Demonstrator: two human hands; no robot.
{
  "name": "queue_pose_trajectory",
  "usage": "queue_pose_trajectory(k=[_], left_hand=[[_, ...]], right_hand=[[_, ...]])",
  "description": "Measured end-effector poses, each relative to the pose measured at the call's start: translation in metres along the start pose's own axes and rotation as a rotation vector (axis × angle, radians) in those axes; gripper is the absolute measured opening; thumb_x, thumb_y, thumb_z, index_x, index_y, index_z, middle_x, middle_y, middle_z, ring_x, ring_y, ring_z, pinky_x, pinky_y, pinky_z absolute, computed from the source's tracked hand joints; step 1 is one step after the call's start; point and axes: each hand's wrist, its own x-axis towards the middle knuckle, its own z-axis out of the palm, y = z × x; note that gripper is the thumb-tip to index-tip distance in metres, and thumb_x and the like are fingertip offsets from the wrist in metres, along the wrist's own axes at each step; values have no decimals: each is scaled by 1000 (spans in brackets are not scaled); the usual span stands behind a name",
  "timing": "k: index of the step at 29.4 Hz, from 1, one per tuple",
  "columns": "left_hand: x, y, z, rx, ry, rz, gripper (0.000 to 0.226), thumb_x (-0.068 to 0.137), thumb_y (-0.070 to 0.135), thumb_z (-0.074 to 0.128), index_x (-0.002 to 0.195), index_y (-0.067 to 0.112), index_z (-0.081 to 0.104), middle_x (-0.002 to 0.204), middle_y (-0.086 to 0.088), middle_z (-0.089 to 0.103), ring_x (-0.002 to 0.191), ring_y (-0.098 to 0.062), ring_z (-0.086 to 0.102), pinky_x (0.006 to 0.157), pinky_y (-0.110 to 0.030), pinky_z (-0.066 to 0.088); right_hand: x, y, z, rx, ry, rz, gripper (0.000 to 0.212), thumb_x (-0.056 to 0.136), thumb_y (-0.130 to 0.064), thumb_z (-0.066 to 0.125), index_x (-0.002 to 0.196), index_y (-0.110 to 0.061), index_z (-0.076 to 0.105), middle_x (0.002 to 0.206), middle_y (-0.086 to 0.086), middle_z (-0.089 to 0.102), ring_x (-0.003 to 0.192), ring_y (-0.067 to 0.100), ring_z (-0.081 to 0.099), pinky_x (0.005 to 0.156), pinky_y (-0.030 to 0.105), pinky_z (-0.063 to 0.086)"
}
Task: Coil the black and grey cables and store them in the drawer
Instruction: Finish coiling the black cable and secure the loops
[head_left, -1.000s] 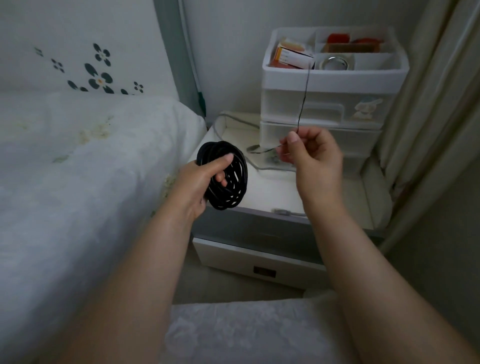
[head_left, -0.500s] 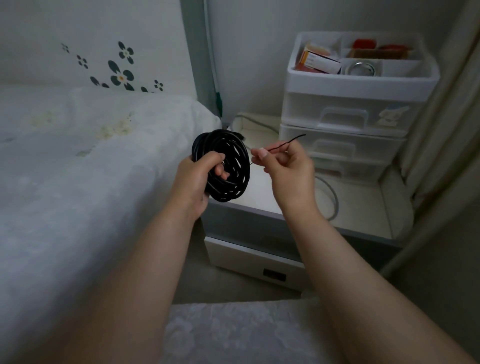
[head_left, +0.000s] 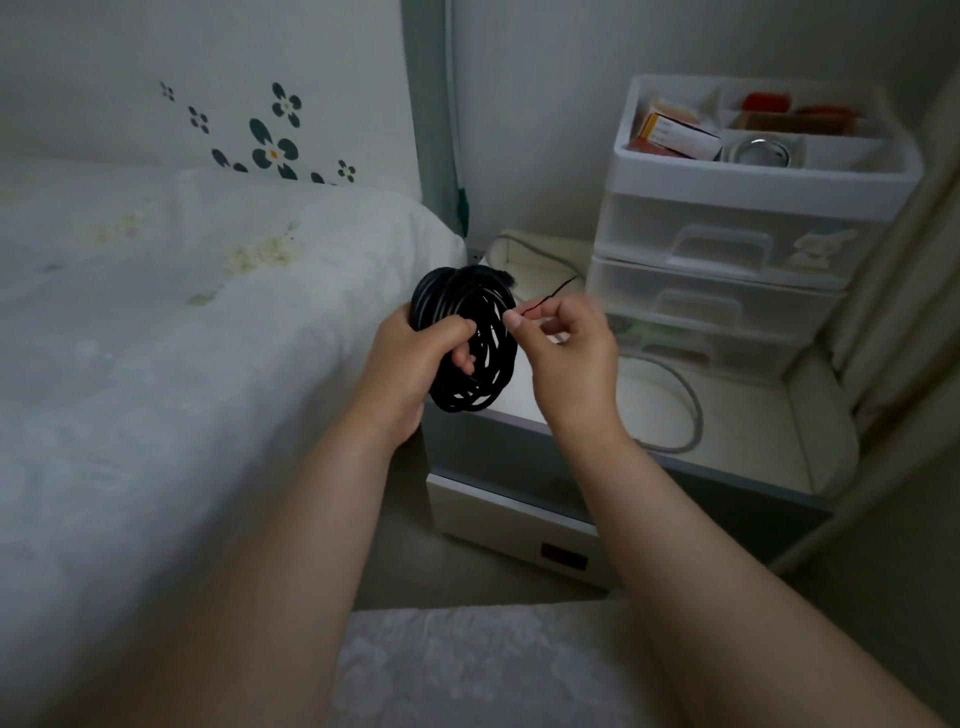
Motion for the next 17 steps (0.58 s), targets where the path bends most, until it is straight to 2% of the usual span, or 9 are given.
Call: queue_pose_trajectory(k=[1,3,5,7,10,12,15,17], left_hand=[[-1,0,1,-10,-8,-4,21,85,5,56,64,6,56,47,-2,51,51,-16,53,82,-43,51],[-3,0,4,-54,-32,-15,17,82,7,58,65,4,56,47,-3,50,50,-17,51,77,-40,50],[-6,0,9,-89,-60,-12,16,77,11,59,63,5,55,46,-2,49,50,-18,50,67,-33,47],[-9,1,13,-104,-76,-8,18,80,9,59,64,5,53,46,-1,47,49,-17,49,59,-27,45],[-14,2,17,-84,-45,-3,24,82,4,57,59,6,51,45,-2,47,50,-16,49,58,-25,45],[-16,0,19,-71,-17,-5,24,75,7,58,52,5,50,46,-5,47,51,-17,51,58,-26,45],[-19,1,20,-12,13,-18,25,73,6,58,49,5,50,49,-9,49,54,-19,52,61,-30,44],[-21,3,21,92,60,-10,21,71,7,61,52,7,52,50,-8,52,54,-18,54,61,-31,45]], right_hand=[[-1,0,3,-1,19,-8,16,81,-17,72,71,-25,61,92,-6,52,81,-3,49,76,6,38],[-2,1,9,25,44,-13,9,79,-15,74,74,-17,67,91,-7,47,82,-8,47,79,5,36],[-3,4,15,31,63,-36,7,78,-16,75,75,-14,69,89,-8,46,90,0,50,83,11,39],[-6,8,18,-20,90,-81,9,77,-22,76,73,-20,69,86,-10,46,95,11,49,86,19,38],[-10,11,18,-225,143,-207,9,79,-34,70,74,-26,69,80,-14,46,91,8,41,83,28,30],[-13,10,17,-330,137,-267,19,81,-41,60,78,-25,70,78,-17,48,89,9,40,80,28,24],[-17,10,19,-280,92,-152,15,83,-37,63,79,-25,71,73,-21,55,90,11,49,87,33,33],[-18,9,18,-97,41,16,10,83,-31,65,77,-25,70,68,-17,61,81,10,58,81,34,45]])
